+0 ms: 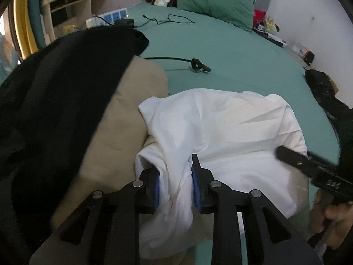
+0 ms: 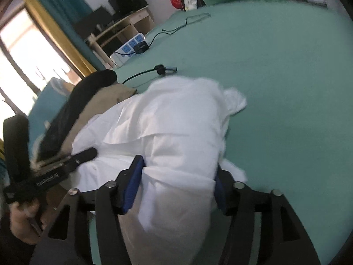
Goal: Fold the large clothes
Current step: 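Lift the bundle with both grippers and carry it toward the beige cloth, then lower the bundle onto the beige cloth and open both grippers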
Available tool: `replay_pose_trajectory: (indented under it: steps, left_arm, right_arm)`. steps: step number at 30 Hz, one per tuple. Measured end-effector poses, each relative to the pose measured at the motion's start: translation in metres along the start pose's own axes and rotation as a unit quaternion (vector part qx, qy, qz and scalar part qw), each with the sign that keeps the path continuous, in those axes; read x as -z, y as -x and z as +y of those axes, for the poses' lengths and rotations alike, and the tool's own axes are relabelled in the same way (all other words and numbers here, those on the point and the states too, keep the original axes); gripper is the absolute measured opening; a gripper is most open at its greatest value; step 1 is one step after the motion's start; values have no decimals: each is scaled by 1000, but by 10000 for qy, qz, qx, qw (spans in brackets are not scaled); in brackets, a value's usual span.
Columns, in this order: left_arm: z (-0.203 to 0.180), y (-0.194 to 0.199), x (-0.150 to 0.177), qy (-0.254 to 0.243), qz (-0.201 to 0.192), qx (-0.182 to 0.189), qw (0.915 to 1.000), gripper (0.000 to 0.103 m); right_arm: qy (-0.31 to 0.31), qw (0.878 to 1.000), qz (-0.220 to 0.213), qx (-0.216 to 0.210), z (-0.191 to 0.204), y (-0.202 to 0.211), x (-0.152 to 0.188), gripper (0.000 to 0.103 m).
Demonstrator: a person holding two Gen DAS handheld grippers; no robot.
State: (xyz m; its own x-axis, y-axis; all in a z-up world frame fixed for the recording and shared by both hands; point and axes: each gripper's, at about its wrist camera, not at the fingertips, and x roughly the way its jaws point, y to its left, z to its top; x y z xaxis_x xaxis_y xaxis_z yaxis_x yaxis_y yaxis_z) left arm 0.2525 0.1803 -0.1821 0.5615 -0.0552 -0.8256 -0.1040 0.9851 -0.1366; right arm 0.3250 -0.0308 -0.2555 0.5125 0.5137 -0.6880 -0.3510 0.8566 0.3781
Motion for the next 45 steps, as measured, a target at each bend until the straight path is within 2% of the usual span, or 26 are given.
replay_pose_trajectory:
  steps: [3, 5, 8, 10, 11, 13, 14, 17, 18, 22, 24, 28, 30, 40, 45]
  left_arm:
    - [0, 17, -2, 41, -154, -221, 9996, 28]
    - [-1, 31, -5, 120, -293, -287, 9991, 28]
    - [-6, 48, -12, 247, -570, -312, 9976, 28]
    - [-14, 57, -18, 217, -731, -370, 9964, 28]
    - [-18, 60, -20, 221, -800, -287, 9961, 28]
    - [-23, 60, -23, 173, -831, -146, 9963, 28]
    - [-26, 56, -25, 181, -772, -74, 9968, 28]
    - [-29, 19, -28, 214, -141, 300, 9992, 29]
    - [-28, 1, -25, 239, 152, 320, 9991, 29]
    - [-21, -30, -12, 214, 542, 77, 9983, 28]
    - [-18, -33, -10, 255, 556, 26, 9981, 28]
    - [-21, -24, -13, 266, 512, -101, 9983, 28]
    - [-22, -13, -11, 279, 396, -137, 9987, 28]
    - [-20, 39, 12, 460, 70, 36, 9989, 29]
    - [-35, 59, 25, 511, -112, 169, 9985, 29]
  right_arm:
    - [478, 9979, -192, 400, 7, 29, -5, 58]
    - [850, 9933, -553, 547, 14, 54, -6, 58]
    - [1270, 9883, -778, 329, 21, 71, -8, 58]
    - [1429, 9875, -663, -35, 27, 67, -9, 45]
    - [1509, 9868, -567, -144, 28, 60, -11, 44]
    - [1650, 9853, -432, -51, 31, 46, -11, 44]
    - [1605, 9865, -318, -68, 29, 36, -11, 44]
    - [1357, 9905, -65, 219, 21, 17, -7, 44]
    - [1308, 9908, -9, 339, 18, 12, -7, 44]
    - [1210, 9918, 149, 394, 2, 5, -3, 44]
    - [1253, 9911, 137, 422, 2, 9, -1, 44]
    - [1254, 9901, 252, 577, 2, 15, 0, 54]
    - [1112, 9916, 325, 574, -1, 19, 1, 55]
    - [805, 9927, 579, 688, -11, 49, 23, 57]
    - [796, 9923, 596, 735, -10, 72, 41, 61]
